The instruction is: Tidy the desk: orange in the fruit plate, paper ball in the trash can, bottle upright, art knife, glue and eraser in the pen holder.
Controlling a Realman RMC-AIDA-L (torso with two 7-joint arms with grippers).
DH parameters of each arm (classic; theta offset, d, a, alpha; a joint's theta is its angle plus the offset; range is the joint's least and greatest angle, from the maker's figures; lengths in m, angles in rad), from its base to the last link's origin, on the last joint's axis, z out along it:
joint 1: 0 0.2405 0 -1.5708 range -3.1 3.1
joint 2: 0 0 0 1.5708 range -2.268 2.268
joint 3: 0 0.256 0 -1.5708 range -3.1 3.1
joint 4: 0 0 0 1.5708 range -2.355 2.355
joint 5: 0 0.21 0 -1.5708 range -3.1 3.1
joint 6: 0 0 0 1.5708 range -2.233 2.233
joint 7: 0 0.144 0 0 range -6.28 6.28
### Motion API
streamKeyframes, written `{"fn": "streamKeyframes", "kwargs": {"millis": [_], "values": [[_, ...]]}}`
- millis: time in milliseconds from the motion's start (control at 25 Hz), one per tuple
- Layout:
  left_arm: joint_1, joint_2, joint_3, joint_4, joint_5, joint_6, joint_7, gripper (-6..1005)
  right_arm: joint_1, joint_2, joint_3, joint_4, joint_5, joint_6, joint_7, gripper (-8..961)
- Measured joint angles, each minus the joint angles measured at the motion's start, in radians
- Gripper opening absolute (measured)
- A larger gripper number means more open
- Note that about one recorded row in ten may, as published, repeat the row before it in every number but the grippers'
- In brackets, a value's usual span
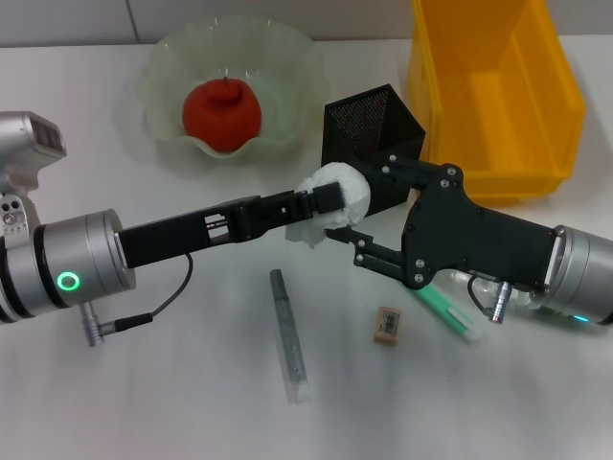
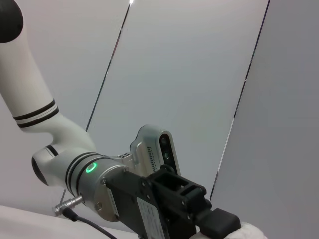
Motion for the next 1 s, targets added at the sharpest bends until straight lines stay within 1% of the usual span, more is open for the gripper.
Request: {"fn": "streamKeyframes", "kwargs": {"millis": [40,240,520,640,680,720,760,800,840,880,920,960,1000], "values": [[0.0,0.0,0.0,0.0,0.0,0.0,0.0,547,0.0,0.0,0.0,0.0,0.0,0.0,0.001,571],[0.002,0.002,0.0,0.002,-0.003,0.006,0.008,557,0.001,0.0,0.001,0.0,0.0,-0.001,0.002,562],[0.009,0.004,-0.001,0.01,-0.004,0.019,0.024,794,-0.002,0.0,0.018,0.001,0.0,-0.002,0.003,546],[0.016,0.006,-0.004,0.015,-0.006,0.029,0.044,802,-0.01,-0.001,0.043,0.002,0.0,-0.007,0.01,544],[0.026,0.007,-0.009,0.026,-0.008,0.043,0.074,805,-0.014,-0.002,0.058,0.002,0.0,-0.01,0.017,544],[0.074,0.01,-0.023,0.073,-0.015,0.079,0.198,808,-0.027,-0.005,0.094,0.002,0.0,-0.018,0.049,544],[0.074,0.01,-0.023,0.073,-0.015,0.079,0.198,808,-0.027,-0.005,0.094,0.002,0.0,-0.018,0.049,544],[0.097,0.01,-0.027,0.096,-0.017,0.086,0.251,808,-0.033,-0.006,0.116,0.001,-0.001,-0.022,0.071,543],[0.115,0.01,-0.027,0.111,-0.018,0.087,0.298,808,-0.049,-0.007,0.173,-0.003,-0.001,-0.025,0.127,543],[0.148,0.01,-0.027,0.129,-0.019,0.089,0.41,807,-0.057,-0.008,0.208,-0.005,-0.001,-0.025,0.152,543],[0.148,0.01,-0.027,0.129,-0.019,0.089,0.41,807,-0.066,-0.008,0.243,-0.005,-0.001,-0.026,0.171,543],[0.178,0.009,-0.026,0.129,-0.02,0.093,0.557,807,-0.079,-0.009,0.291,-0.006,-0.001,-0.026,0.196,543],[0.196,0.006,-0.028,0.12,-0.022,0.093,0.662,807,-0.096,-0.009,0.363,-0.006,0.0,-0.025,0.228,543]]}}
